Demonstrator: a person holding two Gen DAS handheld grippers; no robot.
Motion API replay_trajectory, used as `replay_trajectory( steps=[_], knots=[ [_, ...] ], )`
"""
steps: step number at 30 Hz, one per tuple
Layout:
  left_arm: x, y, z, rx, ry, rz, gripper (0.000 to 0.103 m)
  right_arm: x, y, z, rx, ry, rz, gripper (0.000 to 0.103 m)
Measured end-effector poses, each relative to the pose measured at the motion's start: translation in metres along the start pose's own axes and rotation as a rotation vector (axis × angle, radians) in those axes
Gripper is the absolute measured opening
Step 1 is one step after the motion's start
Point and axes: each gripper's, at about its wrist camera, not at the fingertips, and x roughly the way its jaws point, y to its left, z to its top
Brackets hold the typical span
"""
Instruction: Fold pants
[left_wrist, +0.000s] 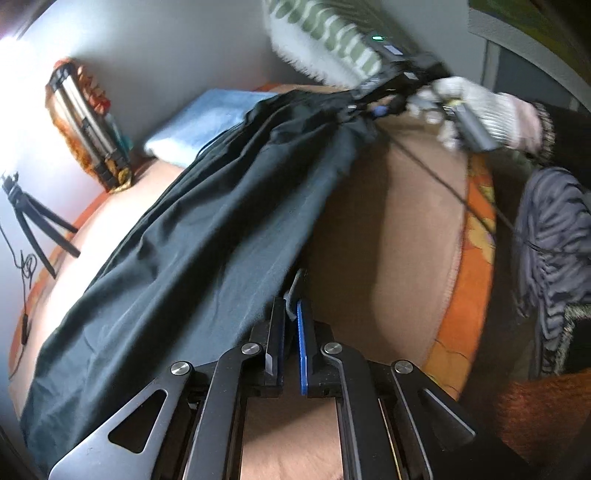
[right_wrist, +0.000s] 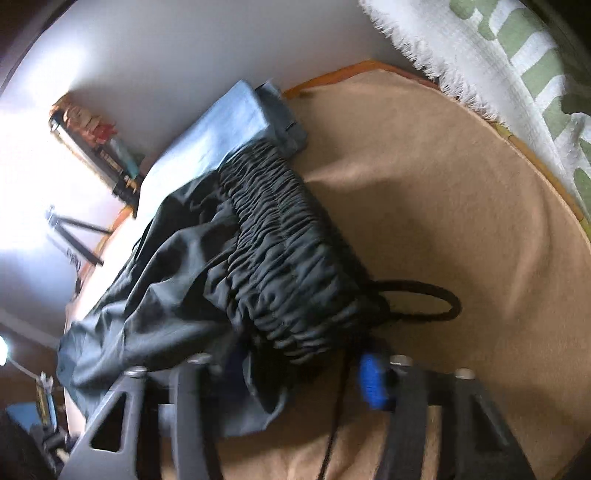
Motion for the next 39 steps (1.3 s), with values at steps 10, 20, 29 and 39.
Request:
replay_trajectory(
  steps=[10,20,29,39],
  knots=[
    [0.002,-0.019,-0.014,0.029,0.048,-0.072,0.004,-0.021,0.025,-0.003,-0.137,-0.031,-0.053,0.028],
    [0.008,-0.026,-0.027,0.021,0.097,-0.129,0.004,-0.052,0.036,-0.008,-0.335,-0.033,-0.121,0.045],
    [0.0,-0.023,-0.026,-0.001,0.077,-0.091,0.023,-0.052,0.068,0.005,-0.506,0.029,-0.225,0.063],
    [0.028,-0.038,-0.02,0.058,0.099,-0.015,0.053,-0.039,0.019,-0.015,-0.192,0.055,-0.065,0.063]
  ],
)
